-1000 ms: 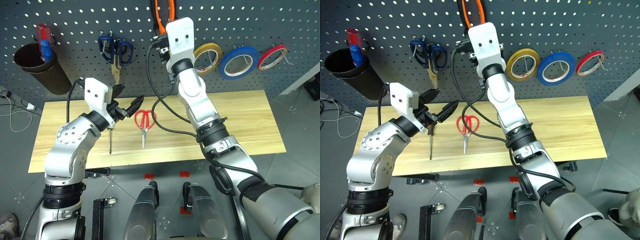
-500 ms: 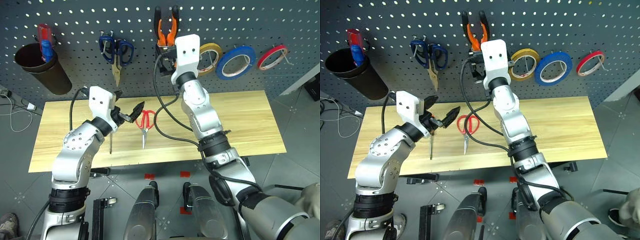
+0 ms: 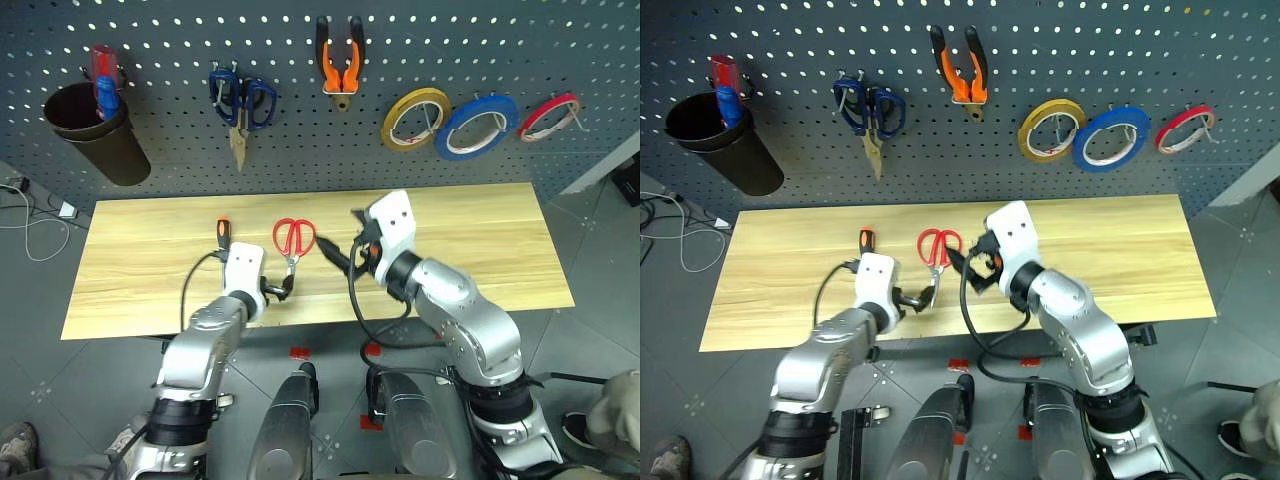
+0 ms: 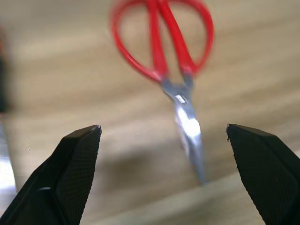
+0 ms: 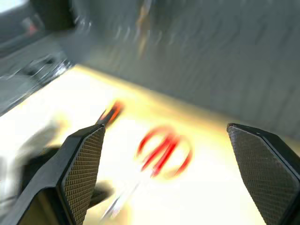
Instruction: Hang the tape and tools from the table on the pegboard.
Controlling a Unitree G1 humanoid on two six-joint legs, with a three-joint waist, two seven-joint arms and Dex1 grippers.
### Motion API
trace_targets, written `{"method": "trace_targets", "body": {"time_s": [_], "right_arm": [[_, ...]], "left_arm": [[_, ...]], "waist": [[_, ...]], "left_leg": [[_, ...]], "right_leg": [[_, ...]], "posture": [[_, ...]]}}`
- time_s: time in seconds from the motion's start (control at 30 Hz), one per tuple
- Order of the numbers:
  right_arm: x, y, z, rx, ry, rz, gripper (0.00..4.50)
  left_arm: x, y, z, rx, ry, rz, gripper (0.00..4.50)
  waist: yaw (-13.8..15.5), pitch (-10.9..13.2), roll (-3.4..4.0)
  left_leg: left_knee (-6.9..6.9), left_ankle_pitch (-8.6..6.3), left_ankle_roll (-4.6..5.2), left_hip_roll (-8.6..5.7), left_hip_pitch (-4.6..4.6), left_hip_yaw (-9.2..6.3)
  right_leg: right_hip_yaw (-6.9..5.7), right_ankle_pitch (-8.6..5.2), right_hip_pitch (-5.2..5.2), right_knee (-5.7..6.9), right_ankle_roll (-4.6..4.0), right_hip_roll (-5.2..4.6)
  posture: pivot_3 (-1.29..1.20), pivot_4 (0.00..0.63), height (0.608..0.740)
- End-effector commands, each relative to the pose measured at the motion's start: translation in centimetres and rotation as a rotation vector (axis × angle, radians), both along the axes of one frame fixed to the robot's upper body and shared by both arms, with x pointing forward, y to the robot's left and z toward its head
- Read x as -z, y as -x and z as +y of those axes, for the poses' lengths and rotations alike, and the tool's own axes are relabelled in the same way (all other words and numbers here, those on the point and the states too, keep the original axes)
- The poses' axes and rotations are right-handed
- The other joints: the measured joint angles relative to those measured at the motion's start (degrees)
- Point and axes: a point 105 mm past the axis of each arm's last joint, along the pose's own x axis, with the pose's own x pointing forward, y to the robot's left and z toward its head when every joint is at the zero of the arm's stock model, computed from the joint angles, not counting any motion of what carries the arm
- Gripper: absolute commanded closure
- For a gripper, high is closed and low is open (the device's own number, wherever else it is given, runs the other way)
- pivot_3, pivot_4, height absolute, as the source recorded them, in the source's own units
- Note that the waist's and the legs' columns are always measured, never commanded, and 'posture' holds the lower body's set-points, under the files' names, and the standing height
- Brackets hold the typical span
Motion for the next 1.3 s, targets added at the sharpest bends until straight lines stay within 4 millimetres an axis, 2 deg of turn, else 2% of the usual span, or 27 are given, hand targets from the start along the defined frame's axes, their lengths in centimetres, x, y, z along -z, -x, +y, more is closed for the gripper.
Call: {"method": "trace_targets", "body": {"time_s": [0.03,0.17,0.3,0.4,0.63,0.77,0.83,0.93,1.03,1.13,1.3], "right_arm": [[-1.9,1.7,0.7,-0.089,-0.035,-0.047,0.05],[-1.7,2.0,0.9,-0.116,-0.036,-0.018,0.05],[-0.5,2.6,0.6,-0.168,0.012,0.014,0.05],[-0.2,2.3,0.0,-0.166,0.033,0.026,0.0],[0.5,2.1,-1.1,-0.145,0.115,0.031,0.0],[0.5,1.9,-1.8,-0.115,0.154,0.02,0.0],[0.5,1.9,-2.0,-0.104,0.172,0.006,0.0],[0.2,1.7,-2.4,-0.07,0.201,-0.032,0.0],[-0.7,1.7,-2.8,-0.043,0.217,-0.104,0.0],[-1.5,1.9,-3.1,-0.036,0.198,-0.152,0.0],[-3.3,3.2,-3.2,-0.078,0.12,-0.269,0.0]], "left_arm": [[0.4,-1.0,-0.6,-0.049,-0.027,-0.008,0.0],[1.5,-1.8,-1.2,-0.076,-0.021,0.021,0.0],[2.9,-1.9,-1.2,-0.098,-0.061,0.075,0.0],[3.9,-1.6,-0.7,-0.121,-0.037,0.124,0.6],[5.1,-1.8,0.0,-0.094,-0.023,0.181,2.73],[5.0,-2.5,0.4,-0.06,-0.027,0.179,3.98],[4.8,-2.7,0.1,-0.008,-0.022,0.174,4.15],[4.1,-2.3,-0.4,0.1,-0.071,0.117,4.15],[2.6,-0.7,0.4,0.145,-0.11,0.009,4.15],[-0.5,1.2,0.3,0.224,-0.209,-0.233,4.15],[-4.5,5.5,1.7,0.193,-0.392,-0.53,4.15]], "waist": [[-0.2,0.0,-0.04],[-0.3,0.0,-0.04],[-0.1,0.0,-0.05],[-0.1,0.0,-0.05],[-0.1,0.0,0.02],[0.1,0.0,0.04],[0.1,0.0,0.04],[0.0,0.0,0.05],[-0.1,0.0,0.06],[-0.8,0.0,0.05],[-0.4,0.0,0.03]], "left_leg": [[0.05,0.01,-0.01,0.04,0.0,0.0],[0.07,0.03,-0.05,0.15,0.11,0.01],[0.13,0.02,-0.05,0.11,0.1,0.03],[0.17,0.02,-0.04,0.05,0.11,0.05],[0.17,0.02,-0.05,0.08,0.28,0.03],[0.17,0.02,-0.05,0.07,0.5,0.04],[0.14,0.02,-0.05,0.08,0.76,0.03],[-0.03,0.01,-0.06,0.1,0.95,0.02],[-0.21,0.01,-0.06,0.13,0.93,0.03],[-0.25,-0.06,-0.21,0.14,0.88,0.09],[-0.46,-0.18,-0.25,0.29,0.56,0.05]], "right_leg": [[-0.02,0.0,-0.02,0.07,0.0,0.02],[-0.06,-0.01,0.0,0.26,0.02,0.1],[-0.06,-0.01,0.03,0.23,0.02,0.06],[-0.03,-0.01,0.07,0.23,0.02,0.02],[-0.05,-0.18,0.22,0.27,0.32,0.03],[-0.05,-0.2,0.47,0.24,0.34,0.02],[-0.06,-0.22,0.81,0.09,0.36,0.02],[-0.06,-0.23,1.05,-0.24,0.38,0.02],[-0.07,-0.22,1.05,-0.55,0.37,0.03],[0.02,-0.05,1.02,-0.67,0.08,0.02],[-0.14,-0.13,0.83,-1.06,0.01,0.08]], "posture": [[-0.04,0.425,0.74],[-0.04,0.424,0.74],[-0.05,0.423,0.74],[-0.06,0.421,0.74],[-0.07,0.419,0.74],[-0.08,0.417,0.74],[-0.09,0.411,0.74],[-0.09,0.407,0.74],[-0.1,0.397,0.74],[-0.1,0.394,0.74],[-0.08,0.383,0.74]]}}
